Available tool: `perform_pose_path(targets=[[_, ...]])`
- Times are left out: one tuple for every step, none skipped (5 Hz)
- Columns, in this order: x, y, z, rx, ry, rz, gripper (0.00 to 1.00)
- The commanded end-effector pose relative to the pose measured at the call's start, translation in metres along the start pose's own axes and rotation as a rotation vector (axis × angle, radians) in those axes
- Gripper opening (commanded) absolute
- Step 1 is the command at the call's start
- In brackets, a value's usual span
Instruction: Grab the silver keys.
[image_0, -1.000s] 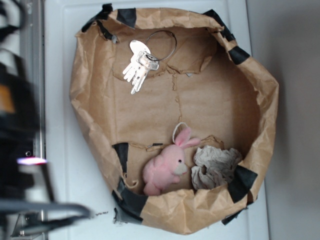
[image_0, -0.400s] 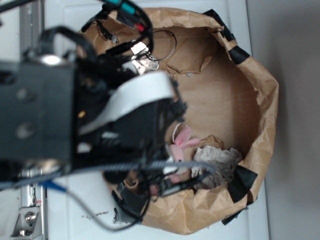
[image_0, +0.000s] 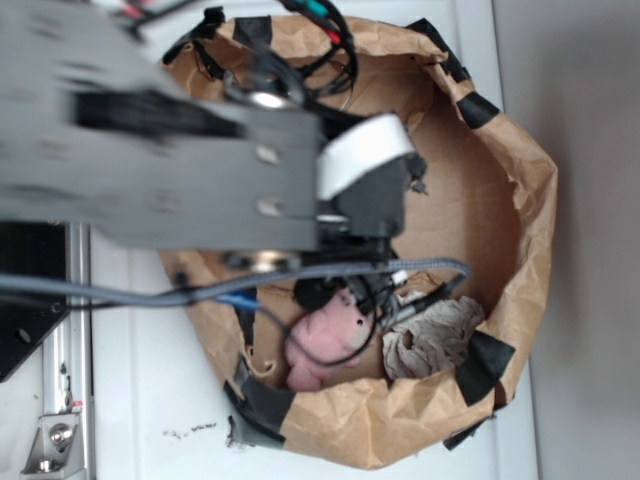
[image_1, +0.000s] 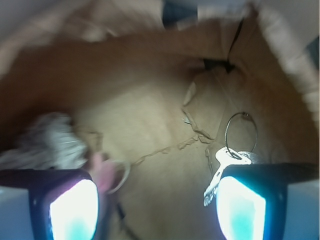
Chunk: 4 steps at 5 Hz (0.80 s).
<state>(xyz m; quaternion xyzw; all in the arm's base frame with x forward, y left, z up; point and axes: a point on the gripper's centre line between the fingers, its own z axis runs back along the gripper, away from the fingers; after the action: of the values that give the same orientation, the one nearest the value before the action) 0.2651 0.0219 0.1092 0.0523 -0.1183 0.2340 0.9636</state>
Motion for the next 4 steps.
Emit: perform_pose_path(targets=[[0.0175,0.0206,-0.0294,0.062,-0.036,0.132,1.0],[0.0137,0.0244,-0.0323,0.056,-0.056,0.111,1.0],[0.0137,0.0244,-0.0323,0.056,-0.056,0.111,1.0],[0.0137,0.0244,-0.0323,0.056,-0.056,0.111,1.0]])
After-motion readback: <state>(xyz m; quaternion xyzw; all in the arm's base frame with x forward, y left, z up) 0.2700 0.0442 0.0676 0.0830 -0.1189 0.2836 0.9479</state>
